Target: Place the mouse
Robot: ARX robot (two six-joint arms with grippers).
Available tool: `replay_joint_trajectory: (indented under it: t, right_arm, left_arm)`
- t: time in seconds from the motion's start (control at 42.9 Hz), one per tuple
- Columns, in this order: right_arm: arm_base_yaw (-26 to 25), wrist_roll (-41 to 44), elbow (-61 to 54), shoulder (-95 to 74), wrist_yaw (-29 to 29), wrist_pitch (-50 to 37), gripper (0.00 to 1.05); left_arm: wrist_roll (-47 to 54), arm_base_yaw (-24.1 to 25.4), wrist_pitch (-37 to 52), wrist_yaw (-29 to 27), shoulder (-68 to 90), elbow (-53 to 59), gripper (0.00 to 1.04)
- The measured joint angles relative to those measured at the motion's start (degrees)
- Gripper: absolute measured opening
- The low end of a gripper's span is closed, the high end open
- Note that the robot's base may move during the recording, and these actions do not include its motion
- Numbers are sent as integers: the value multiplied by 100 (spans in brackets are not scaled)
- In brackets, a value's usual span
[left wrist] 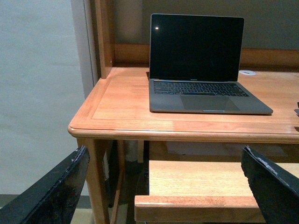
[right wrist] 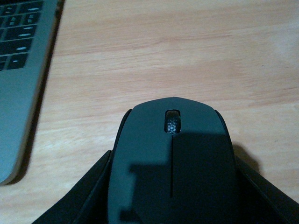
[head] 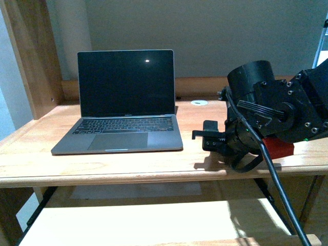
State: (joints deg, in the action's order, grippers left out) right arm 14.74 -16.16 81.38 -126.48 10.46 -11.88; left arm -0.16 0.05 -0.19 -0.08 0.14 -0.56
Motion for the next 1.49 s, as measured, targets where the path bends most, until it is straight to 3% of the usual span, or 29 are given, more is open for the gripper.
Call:
replay_joint_trajectory:
  t: [0.303, 0.489, 0.745, 0.815, 0.908, 1.025, 1.141, 1.49]
  right_arm:
    - [-109, 0, 778, -476, -28, 507, 63]
    - [-164, -31, 505, -365, -28, 50, 100]
    - [-125, -258, -1093, 1812, -129, -1139, 97]
    - [-199, 420, -1810, 1958, 101, -2942, 82]
    - [-404, 1182, -3359, 2312, -13, -4100, 60]
    - [-695, 1502, -4631, 3351, -201, -4774, 28]
    - [-787, 1580, -5515, 3989, -433, -4916, 1]
    - [-1257, 1602, -7195, 5320, -905, -5056, 2]
  left_arm:
    - [-2, 0, 2, 0, 0, 0, 98]
    - [0, 0, 2, 0, 0, 0, 98]
    - [0, 0, 2, 4, 0, 0, 98]
    - [-2, 0, 7, -2, 0, 0, 98]
    - [0, 4, 2, 0, 0, 0, 98]
    - [0, 0, 0, 0, 0, 0, 98]
    - [0, 0, 2, 0, 0, 0, 98]
    - [0, 0, 2, 0, 0, 0, 98]
